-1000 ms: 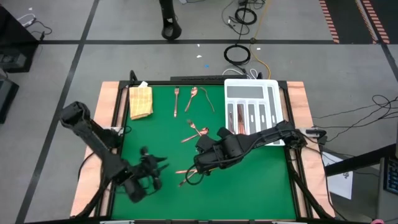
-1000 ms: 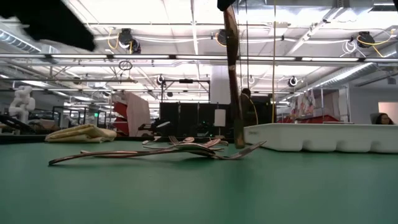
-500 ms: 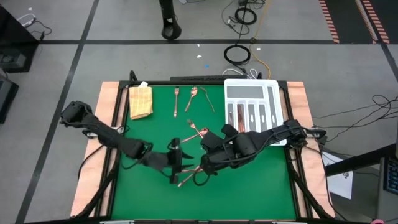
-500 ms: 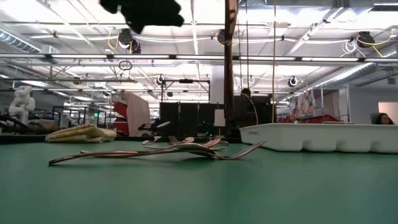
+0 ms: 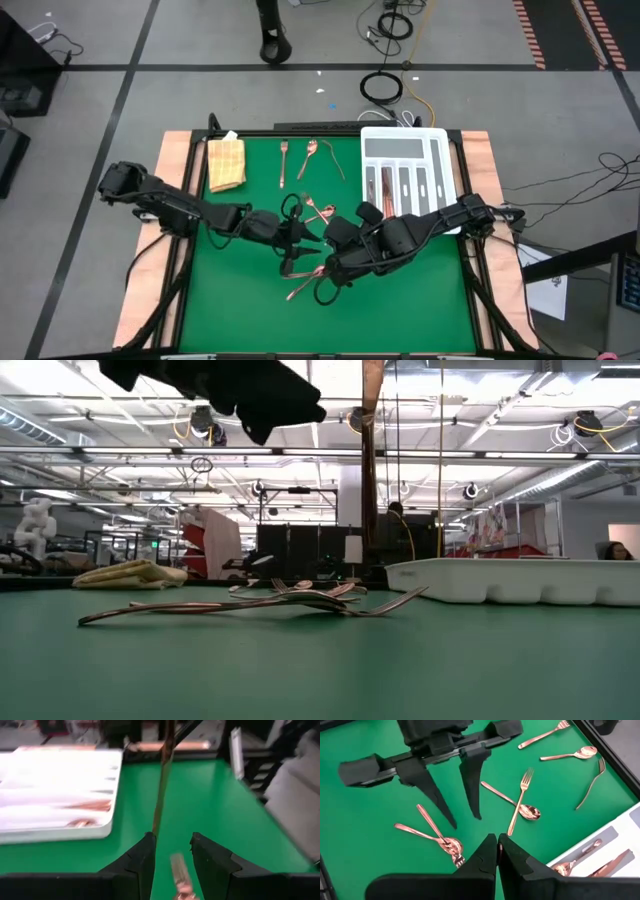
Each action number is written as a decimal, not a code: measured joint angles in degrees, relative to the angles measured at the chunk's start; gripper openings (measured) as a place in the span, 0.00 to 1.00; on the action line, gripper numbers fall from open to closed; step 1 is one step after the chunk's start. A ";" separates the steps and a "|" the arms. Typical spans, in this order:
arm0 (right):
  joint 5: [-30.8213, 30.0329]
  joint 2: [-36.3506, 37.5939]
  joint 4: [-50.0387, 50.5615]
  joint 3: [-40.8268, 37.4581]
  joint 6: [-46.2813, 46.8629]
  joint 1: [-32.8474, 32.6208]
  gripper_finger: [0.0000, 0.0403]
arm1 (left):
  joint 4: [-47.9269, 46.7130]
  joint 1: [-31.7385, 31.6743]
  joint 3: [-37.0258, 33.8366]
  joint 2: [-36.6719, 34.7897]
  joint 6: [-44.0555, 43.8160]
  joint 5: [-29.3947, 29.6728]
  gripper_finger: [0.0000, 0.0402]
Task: Sort silverware
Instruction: Put the gold table knife into the silverware organizer
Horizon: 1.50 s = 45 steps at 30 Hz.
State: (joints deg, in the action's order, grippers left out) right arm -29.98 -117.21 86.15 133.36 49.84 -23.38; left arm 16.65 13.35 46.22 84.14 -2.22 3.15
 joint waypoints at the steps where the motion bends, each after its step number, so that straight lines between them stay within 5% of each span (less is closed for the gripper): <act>1: 0.00 0.00 -0.11 0.00 -0.27 0.00 0.00 | 1.07 -0.44 -0.54 0.00 0.02 -0.49 0.33; 6: 0.00 0.00 -1.21 0.00 -1.88 0.02 0.00 | 4.53 -2.42 -1.24 0.02 1.87 -7.35 0.33; 26: -0.24 0.00 -6.95 0.00 -5.59 0.85 0.00 | 11.52 -4.46 -1.23 6.10 5.99 -9.19 0.32; 32: -0.46 0.00 -8.09 0.08 -6.09 0.85 0.00 | 16.27 -6.05 -1.01 7.48 4.41 -11.51 0.25; 36: -1.45 0.00 -7.35 0.02 -6.15 0.95 0.00 | 14.91 -5.88 -1.01 8.48 3.96 -12.36 0.06; 45: -2.08 0.09 -6.70 -0.02 -5.98 2.10 0.01 | 13.42 -5.45 -1.01 7.23 2.04 -6.52 0.05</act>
State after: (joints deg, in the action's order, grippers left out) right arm -32.06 -117.12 79.44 133.34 43.86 -21.27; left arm 30.07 7.90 45.21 91.37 -0.17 -3.38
